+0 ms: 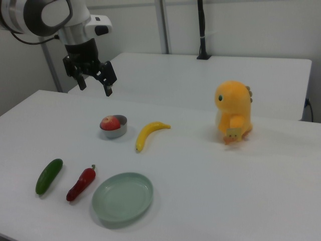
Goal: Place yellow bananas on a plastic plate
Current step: 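Move the open gripper over the yellow banana and lower it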
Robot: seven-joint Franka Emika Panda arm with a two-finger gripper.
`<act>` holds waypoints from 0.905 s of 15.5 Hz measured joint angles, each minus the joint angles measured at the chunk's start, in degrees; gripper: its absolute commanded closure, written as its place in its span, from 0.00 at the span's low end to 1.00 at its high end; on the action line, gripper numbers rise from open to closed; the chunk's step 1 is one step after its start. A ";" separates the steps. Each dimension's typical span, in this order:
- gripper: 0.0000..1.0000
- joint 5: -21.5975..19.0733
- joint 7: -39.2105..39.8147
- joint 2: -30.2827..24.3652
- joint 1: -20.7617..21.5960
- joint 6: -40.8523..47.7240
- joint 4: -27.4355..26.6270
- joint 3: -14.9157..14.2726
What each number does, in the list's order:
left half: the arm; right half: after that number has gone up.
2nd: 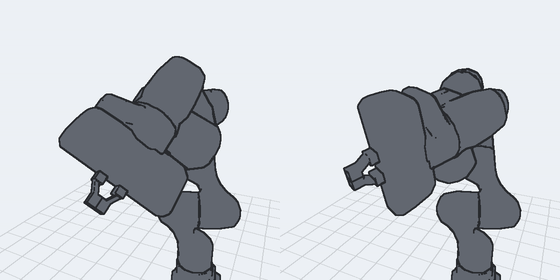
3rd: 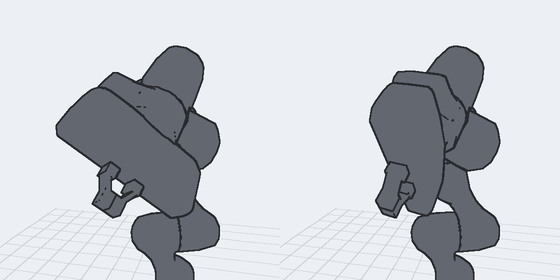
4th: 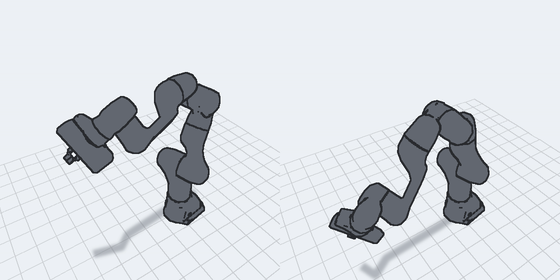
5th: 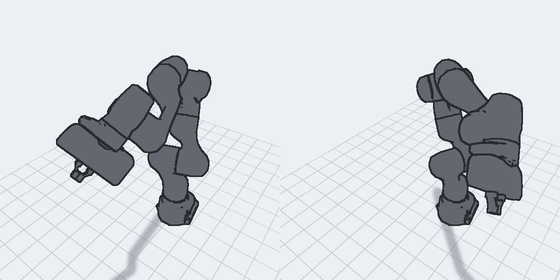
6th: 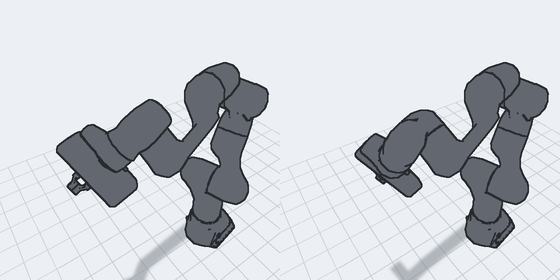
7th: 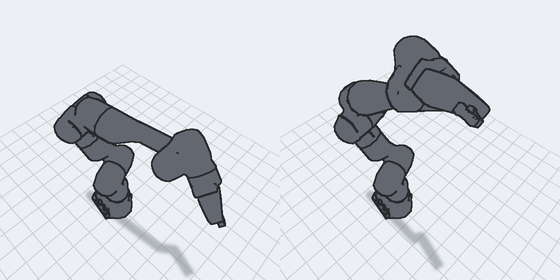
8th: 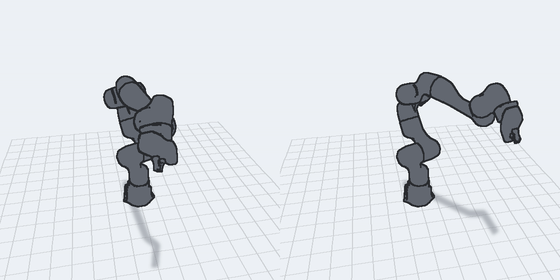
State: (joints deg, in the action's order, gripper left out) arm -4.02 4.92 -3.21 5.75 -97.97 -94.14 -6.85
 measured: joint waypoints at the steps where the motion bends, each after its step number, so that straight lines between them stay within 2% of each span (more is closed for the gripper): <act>1: 0.00 0.00 0.19 0.13 0.00 0.00 0.00 0.00; 10: 0.00 -0.10 0.19 6.74 0.42 -9.13 -0.79 0.01; 14: 0.00 -0.10 0.19 10.90 0.77 -16.88 -0.86 0.16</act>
State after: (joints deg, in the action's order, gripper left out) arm -4.12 5.11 7.69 6.52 -114.86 -95.00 -6.68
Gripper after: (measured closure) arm 0.000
